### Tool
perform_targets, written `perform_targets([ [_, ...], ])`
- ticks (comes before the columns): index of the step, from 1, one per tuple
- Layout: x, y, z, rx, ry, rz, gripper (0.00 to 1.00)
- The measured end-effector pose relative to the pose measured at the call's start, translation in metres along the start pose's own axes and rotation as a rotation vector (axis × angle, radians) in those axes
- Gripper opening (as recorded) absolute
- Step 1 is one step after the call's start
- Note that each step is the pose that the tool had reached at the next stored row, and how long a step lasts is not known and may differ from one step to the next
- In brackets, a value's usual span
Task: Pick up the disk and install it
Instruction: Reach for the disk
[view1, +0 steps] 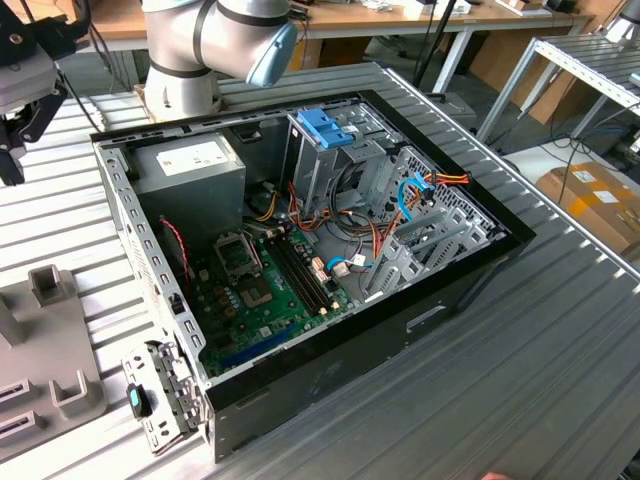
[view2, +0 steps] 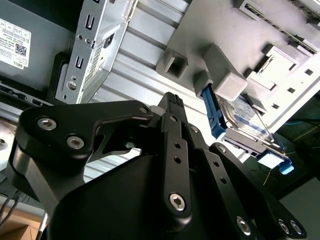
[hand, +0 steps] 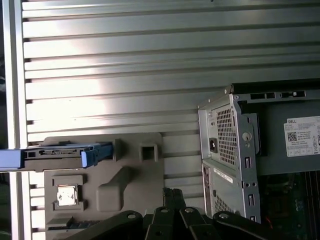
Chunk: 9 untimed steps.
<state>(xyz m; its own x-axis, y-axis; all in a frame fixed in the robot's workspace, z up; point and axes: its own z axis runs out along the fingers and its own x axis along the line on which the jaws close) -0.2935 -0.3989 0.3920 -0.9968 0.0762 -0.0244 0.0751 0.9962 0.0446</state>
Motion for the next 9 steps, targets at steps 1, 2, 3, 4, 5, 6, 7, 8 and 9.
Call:
perform_targets([
  [1,0.0007,-0.0001,0.0000,-0.0001,0.0000,0.000,0.11],
  [2,0.0014,-0.0001,0.0000,-0.0001,0.0000,0.000,0.11],
  [3,0.0020,-0.0001,0.0001,-0.0001,-0.0001,0.000,0.11],
  [4,0.0031,-0.0002,0.0000,-0.0001,-0.0001,0.000,0.11],
  [5,0.0039,-0.0003,0.0000,0.0000,0.0000,0.000,0.11],
  [6,0.0043,-0.0003,0.0000,0.0000,0.0000,0.000,0.11],
  [7,0.0049,-0.0004,0.0000,0.0000,0.0000,0.000,0.11],
  [8,0.0053,-0.0004,0.0000,0.0000,-0.0001,0.000,0.11],
  [9,0.0055,-0.0004,0.0000,-0.0001,-0.0001,0.000,0.11],
])
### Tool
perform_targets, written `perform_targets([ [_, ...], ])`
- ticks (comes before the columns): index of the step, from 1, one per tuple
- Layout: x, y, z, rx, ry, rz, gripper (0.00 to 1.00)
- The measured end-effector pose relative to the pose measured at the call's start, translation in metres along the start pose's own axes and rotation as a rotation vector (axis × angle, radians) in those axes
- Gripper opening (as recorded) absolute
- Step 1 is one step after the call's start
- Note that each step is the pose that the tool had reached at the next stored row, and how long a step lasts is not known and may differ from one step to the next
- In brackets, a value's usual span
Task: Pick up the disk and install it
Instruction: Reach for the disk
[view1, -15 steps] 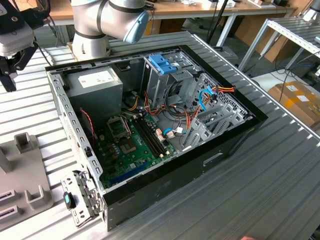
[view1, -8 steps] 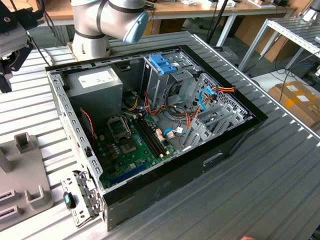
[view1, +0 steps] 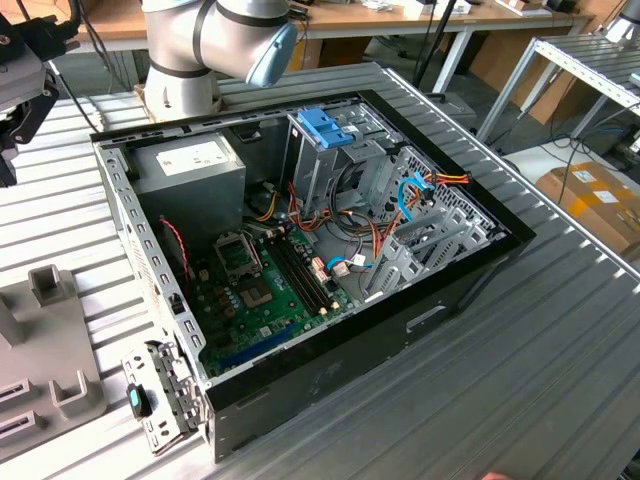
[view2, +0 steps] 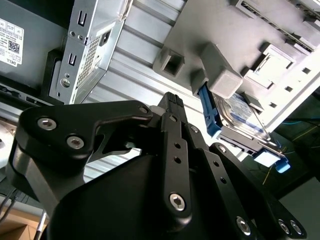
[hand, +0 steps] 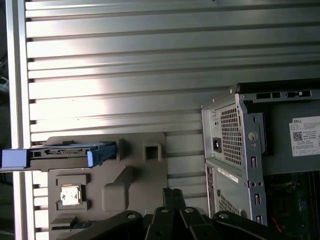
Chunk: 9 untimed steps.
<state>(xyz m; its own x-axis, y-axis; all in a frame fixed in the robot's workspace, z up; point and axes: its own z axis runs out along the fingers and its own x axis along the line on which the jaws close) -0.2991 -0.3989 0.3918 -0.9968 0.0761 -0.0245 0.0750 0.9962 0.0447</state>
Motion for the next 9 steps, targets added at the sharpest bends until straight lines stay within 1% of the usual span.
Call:
perform_targets([
  [9,0.0004,0.0000,-0.0001,0.0001,0.0001,0.000,0.11],
])
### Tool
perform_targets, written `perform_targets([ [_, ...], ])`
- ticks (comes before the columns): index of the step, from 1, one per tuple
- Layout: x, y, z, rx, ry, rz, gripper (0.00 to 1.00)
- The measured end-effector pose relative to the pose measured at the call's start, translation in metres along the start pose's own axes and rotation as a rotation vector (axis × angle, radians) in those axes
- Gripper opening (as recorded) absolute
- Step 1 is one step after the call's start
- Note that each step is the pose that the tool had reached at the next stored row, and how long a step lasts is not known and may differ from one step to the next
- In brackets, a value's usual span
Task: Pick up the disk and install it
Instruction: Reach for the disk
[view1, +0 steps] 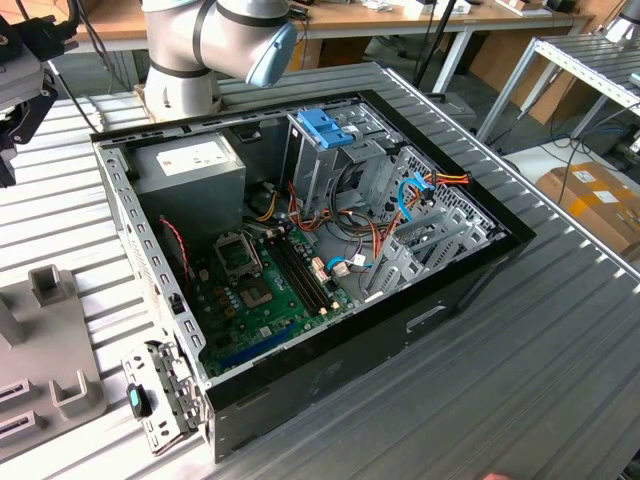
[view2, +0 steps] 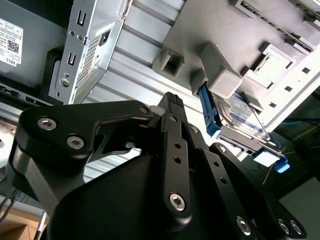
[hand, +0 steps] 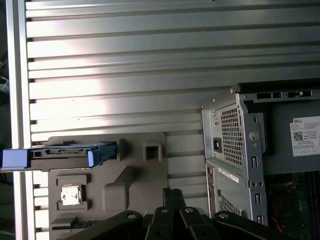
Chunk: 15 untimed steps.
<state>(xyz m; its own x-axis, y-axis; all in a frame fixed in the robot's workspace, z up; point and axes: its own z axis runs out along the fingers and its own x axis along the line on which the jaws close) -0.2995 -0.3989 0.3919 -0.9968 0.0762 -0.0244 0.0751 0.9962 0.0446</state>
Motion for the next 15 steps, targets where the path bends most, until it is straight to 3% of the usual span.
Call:
perform_targets([
  [5,0.0018,-0.0001,0.0000,0.0000,-0.0001,0.000,0.11],
  [15,0.0121,-0.0009,-0.0003,0.0000,-0.0001,0.000,0.11],
])
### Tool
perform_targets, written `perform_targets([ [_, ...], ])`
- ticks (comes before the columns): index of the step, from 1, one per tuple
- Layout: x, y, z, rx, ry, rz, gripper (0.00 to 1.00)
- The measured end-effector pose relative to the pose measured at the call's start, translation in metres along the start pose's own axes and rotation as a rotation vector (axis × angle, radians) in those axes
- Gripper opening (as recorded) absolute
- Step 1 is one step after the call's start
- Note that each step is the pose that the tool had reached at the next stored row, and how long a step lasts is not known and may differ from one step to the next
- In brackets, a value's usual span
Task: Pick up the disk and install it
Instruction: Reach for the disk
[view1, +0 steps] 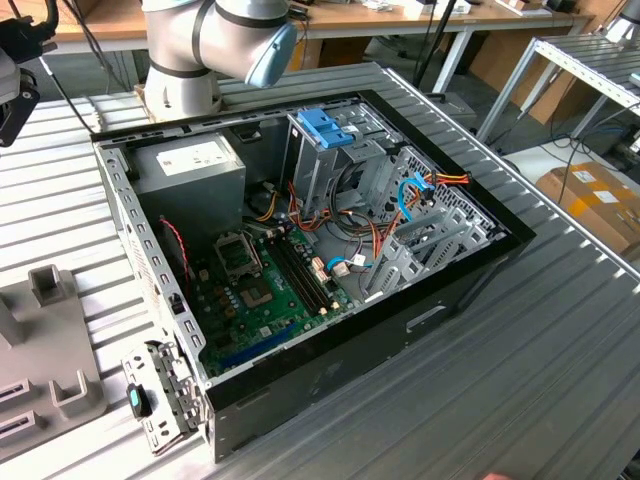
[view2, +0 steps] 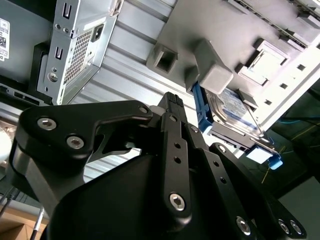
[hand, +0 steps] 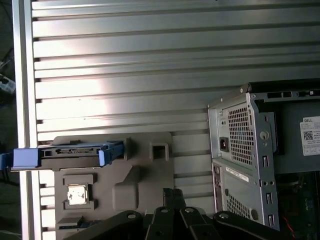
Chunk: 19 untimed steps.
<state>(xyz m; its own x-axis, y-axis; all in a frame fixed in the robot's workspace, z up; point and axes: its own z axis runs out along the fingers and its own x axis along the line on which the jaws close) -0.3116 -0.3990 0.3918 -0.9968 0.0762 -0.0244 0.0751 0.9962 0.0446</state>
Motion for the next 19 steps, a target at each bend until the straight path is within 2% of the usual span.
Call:
perform_targets([
  [5,0.0067,-0.0005,-0.0001,0.0000,-0.0001,0.000,0.11],
  [7,0.0137,-0.0010,-0.0002,0.0000,0.0000,0.000,0.11],
  [12,0.0253,-0.0019,-0.0002,-0.0001,0.0000,0.000,0.11],
  [13,0.0281,-0.0021,-0.0003,0.0000,0.0000,0.000,0.11],
  [16,0.0429,-0.0033,-0.0005,0.0000,0.0000,0.000,0.11],
  [19,0.0439,-0.0033,-0.0005,-0.0001,0.0000,0.000,0.11],
])
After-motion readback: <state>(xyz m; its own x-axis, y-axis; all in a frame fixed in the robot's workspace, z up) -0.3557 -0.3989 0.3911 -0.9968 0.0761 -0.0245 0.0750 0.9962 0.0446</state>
